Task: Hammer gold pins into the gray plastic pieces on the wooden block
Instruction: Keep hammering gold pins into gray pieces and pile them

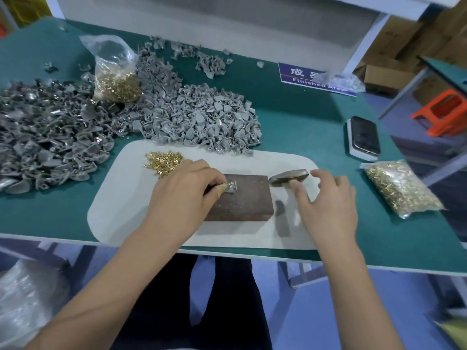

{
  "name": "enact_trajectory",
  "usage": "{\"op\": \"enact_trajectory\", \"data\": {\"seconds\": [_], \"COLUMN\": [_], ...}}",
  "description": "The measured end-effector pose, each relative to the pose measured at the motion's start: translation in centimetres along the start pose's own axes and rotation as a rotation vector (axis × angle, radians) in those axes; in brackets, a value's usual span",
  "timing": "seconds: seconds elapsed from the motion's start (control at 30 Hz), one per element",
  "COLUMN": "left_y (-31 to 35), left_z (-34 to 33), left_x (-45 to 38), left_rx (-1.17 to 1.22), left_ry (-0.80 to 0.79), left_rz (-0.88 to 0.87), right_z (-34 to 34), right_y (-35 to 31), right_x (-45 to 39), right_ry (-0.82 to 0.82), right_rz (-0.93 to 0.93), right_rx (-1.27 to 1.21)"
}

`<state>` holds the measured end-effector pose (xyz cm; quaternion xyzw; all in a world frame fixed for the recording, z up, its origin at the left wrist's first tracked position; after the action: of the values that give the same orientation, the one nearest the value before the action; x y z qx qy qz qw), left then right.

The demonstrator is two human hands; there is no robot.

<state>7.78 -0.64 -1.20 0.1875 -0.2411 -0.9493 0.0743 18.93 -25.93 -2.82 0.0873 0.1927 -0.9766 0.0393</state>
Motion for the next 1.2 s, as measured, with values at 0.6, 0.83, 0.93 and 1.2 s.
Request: {"op": "enact_trajectory", "data": {"seconds": [0.6, 0.83, 0.93, 1.2], "left_y": [-0.3, -0.6, -0.5, 0.1], "left_z": [0.6, 0.4, 0.4, 0.8], "left_x": [-0.3, -0.9, -0.8, -0.6], "left_rx": [0.019, 0.005, 0.014, -0.020], "left_ry": [-0.002, -0.063, -0.055, 0.003], "left_rz": [0.007, -0.029, -0.038, -0.084], "right_z": [0.9, 0.7, 0.7, 1.8], "right_y": [-4.7, -8.3, -8.7, -8.3], "right_x": [2.2, 3.9, 3.8, 4.2], "right_ry": [-0.385, -0.299, -0.262, -0.060], "right_rz": [0.182, 0.430, 0.424, 0.372], "right_rx": [-0.672, -0.422, -0.359, -0.495]}}
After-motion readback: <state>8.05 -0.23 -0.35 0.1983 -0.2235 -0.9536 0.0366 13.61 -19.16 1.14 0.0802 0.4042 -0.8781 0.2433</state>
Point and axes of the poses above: each hand's wrist, its own x-axis away from the middle knuckle, its own z-axis out of the back of the hand, y = z × x, the point moved 8 cm from there along -x, towards the middle knuckle, and after that the axes turned 2 degrees about -y, right-handed, at the moved point
